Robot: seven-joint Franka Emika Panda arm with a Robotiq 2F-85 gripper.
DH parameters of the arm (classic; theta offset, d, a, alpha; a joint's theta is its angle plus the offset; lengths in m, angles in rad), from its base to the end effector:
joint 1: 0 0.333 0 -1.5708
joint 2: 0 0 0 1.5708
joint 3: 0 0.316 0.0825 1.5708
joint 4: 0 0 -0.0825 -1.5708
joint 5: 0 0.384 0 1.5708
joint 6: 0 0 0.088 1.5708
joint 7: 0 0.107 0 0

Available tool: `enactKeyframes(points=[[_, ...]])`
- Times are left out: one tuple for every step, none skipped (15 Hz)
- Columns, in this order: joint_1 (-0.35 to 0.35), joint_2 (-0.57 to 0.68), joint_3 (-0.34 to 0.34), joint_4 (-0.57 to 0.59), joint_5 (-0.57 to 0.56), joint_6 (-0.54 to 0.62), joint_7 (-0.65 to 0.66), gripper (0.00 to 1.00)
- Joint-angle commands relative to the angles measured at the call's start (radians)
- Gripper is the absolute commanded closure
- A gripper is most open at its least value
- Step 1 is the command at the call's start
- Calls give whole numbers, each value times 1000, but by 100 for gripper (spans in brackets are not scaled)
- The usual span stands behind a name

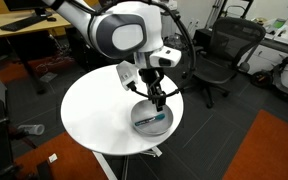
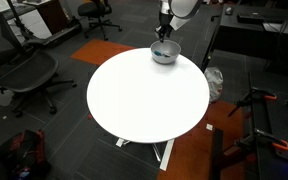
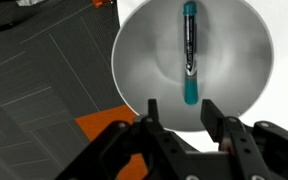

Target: Put the green marker in the grey bowl

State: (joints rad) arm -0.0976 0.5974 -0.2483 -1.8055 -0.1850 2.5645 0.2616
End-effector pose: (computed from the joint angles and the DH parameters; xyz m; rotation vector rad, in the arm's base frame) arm 0.6369 -0.2109 0.2381 2.8177 -0.5810 0.2315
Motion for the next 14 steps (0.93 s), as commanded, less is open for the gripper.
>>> enactKeyframes(points=[[-14, 10, 16, 41, 33, -44, -37, 18], [-15, 10, 16, 42, 35, -44, -38, 11], [-15, 9, 17, 41, 37, -43, -38, 3], [-15, 8, 16, 41, 38, -43, -36, 0], [-15, 8, 16, 41, 39, -43, -36, 0], [-15, 7, 17, 41, 40, -43, -37, 0], [-15, 7, 17, 40, 40, -43, -37, 0], [-16, 5, 17, 39, 41, -46, -39, 0], [-18, 3, 21, 36, 44, -47, -43, 0], [3, 5, -3, 16, 19, -8, -6, 0], [3, 5, -2, 16, 20, -8, -6, 0], [3, 5, -2, 16, 20, -9, -6, 0], [2, 5, -2, 16, 20, -10, -6, 0], [2, 5, -2, 16, 20, -10, -6, 0]])
